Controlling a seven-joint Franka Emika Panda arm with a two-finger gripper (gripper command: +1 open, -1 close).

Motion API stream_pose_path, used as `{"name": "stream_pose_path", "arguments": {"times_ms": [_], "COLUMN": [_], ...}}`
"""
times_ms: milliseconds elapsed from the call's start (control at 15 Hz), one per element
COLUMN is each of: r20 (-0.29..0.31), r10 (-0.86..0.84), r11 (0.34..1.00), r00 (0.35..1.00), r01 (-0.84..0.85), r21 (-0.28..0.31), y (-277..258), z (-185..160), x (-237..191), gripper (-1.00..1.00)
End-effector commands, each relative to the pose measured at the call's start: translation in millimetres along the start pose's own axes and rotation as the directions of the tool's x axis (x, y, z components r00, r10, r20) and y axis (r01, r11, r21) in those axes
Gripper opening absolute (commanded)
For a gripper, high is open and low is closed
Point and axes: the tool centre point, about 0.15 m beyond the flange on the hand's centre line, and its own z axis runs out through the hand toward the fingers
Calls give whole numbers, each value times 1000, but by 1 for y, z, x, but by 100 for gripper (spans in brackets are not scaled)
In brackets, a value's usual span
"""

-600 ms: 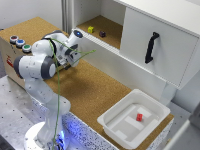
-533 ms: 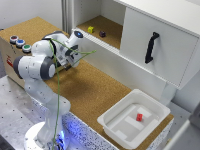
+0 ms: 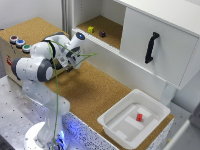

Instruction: Pull the drawer

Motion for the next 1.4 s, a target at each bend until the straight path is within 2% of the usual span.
{"name": "stream_pose_path", "arguments": {"times_ms": [0,200,733,867,933,1067,1200,1333], "r20": [-76,-122,-139,-156,-174,-194,-208,-229], "r10": [78,14,30,-39,-114,-223,-263,-264], "r11": [997,997,989,978,960,922,894,889], "r00": [994,992,990,987,978,955,942,937], "r01": [-79,-23,-49,6,64,142,157,144], "r21": [-7,-78,-140,-208,-271,-360,-419,-434], "y": [83,89,128,126,120,113,112,114], "z": [-19,-31,-39,-43,-46,-53,-61,-69], "x": [62,63,65,64,64,61,55,50], "gripper": [-100,-100,-100,-100,100,100,100,100]}}
